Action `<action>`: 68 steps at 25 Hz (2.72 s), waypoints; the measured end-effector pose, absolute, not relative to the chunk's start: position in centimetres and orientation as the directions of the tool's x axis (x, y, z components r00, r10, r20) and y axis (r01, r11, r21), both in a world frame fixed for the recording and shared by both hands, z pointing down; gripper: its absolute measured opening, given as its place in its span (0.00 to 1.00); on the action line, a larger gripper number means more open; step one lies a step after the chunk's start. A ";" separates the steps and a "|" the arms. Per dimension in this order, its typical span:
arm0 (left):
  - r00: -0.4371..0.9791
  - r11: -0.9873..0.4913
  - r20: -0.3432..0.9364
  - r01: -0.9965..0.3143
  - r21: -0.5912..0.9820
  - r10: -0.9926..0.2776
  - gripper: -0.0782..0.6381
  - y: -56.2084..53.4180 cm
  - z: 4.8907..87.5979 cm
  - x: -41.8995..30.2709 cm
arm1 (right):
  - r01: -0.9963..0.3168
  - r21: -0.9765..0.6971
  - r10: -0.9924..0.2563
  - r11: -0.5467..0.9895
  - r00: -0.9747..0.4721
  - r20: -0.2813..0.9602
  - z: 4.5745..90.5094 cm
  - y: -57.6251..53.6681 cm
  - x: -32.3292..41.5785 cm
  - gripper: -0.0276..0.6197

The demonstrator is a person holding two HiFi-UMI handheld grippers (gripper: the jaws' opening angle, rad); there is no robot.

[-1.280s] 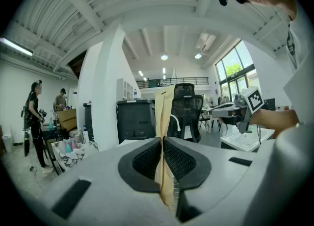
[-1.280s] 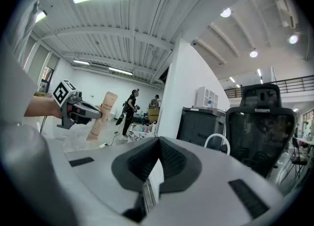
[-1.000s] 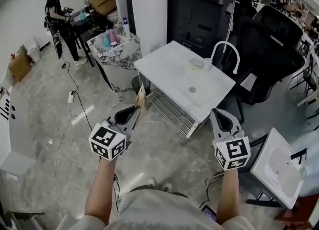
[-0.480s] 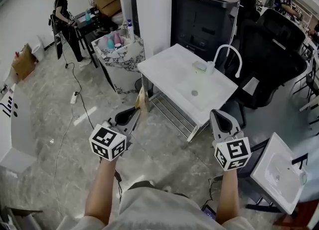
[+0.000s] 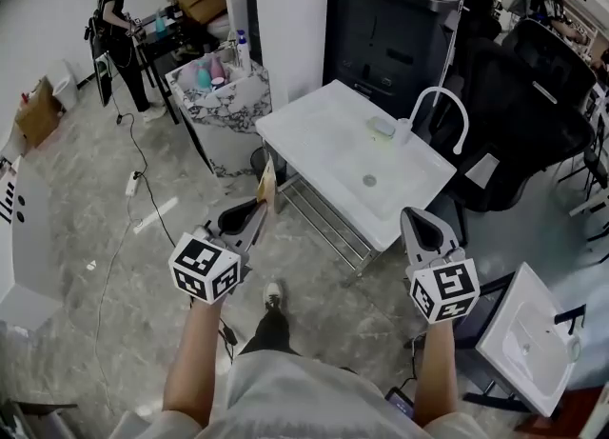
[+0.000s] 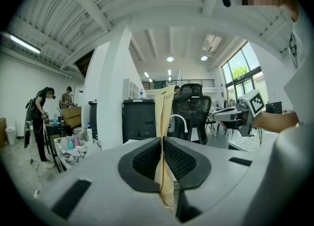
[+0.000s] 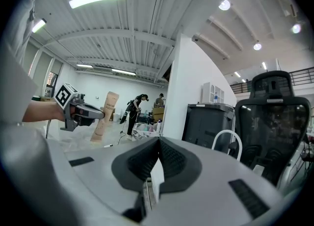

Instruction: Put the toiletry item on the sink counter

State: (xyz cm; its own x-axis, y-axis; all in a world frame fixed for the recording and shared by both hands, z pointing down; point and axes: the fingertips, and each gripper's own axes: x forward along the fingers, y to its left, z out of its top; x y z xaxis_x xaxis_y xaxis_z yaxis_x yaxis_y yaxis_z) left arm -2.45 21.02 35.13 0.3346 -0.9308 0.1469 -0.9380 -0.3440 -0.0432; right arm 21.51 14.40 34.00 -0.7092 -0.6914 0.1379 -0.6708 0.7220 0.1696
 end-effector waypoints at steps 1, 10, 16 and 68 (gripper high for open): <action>0.336 -0.346 0.150 -0.938 -0.039 -0.930 0.15 20.1 35.5 -2.9 | -0.671 0.169 -0.691 0.722 -0.708 0.144 34.2 13.5 21.0 0.04; 0.390 -0.398 0.147 -0.917 -0.025 -0.909 0.15 7.2 36.3 -9.8 | -0.730 0.186 -0.753 0.658 -0.643 0.141 34.1 2.5 15.3 0.04; 0.437 -0.444 0.149 -0.896 -0.019 -0.887 0.15 -2.1 35.6 -14.4 | -0.762 0.196 -0.787 0.617 -0.600 0.144 33.0 -5.6 10.7 0.04; 0.543 -0.631 0.648 -0.766 0.121 -0.534 0.15 -37.0 61.1 -14.2 | -0.830 0.020 -0.745 0.557 -0.489 0.454 49.1 -33.5 6.0 0.04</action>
